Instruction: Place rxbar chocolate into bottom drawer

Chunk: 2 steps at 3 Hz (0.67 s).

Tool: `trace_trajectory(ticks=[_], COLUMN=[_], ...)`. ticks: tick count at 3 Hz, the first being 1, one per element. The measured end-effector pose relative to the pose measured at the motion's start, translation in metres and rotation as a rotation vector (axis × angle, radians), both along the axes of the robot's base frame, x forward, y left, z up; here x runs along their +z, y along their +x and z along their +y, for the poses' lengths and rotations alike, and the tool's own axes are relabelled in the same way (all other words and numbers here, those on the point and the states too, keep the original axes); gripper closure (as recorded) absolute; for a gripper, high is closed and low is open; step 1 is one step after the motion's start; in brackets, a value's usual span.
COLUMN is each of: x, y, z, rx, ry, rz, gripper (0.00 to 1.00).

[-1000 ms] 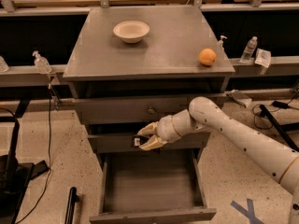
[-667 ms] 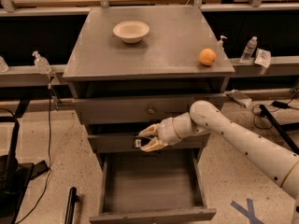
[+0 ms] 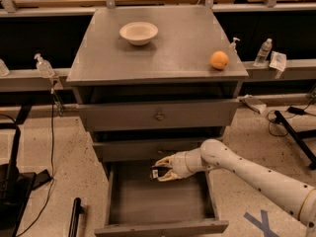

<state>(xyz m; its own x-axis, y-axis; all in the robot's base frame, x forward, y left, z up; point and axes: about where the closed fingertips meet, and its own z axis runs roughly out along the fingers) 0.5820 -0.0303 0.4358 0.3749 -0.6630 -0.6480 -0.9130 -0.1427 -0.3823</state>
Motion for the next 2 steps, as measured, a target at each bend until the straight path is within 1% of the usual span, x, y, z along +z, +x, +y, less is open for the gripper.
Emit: trace_trajectory(ticks=[1, 2], x=[-0.01, -0.046], y=[0.0, -0.005], z=[0.001, -0.002], rx=[0.012, 0.066], ry=[0.013, 0.044], rz=[-0.004, -0.034], gripper=[1.0, 1.0])
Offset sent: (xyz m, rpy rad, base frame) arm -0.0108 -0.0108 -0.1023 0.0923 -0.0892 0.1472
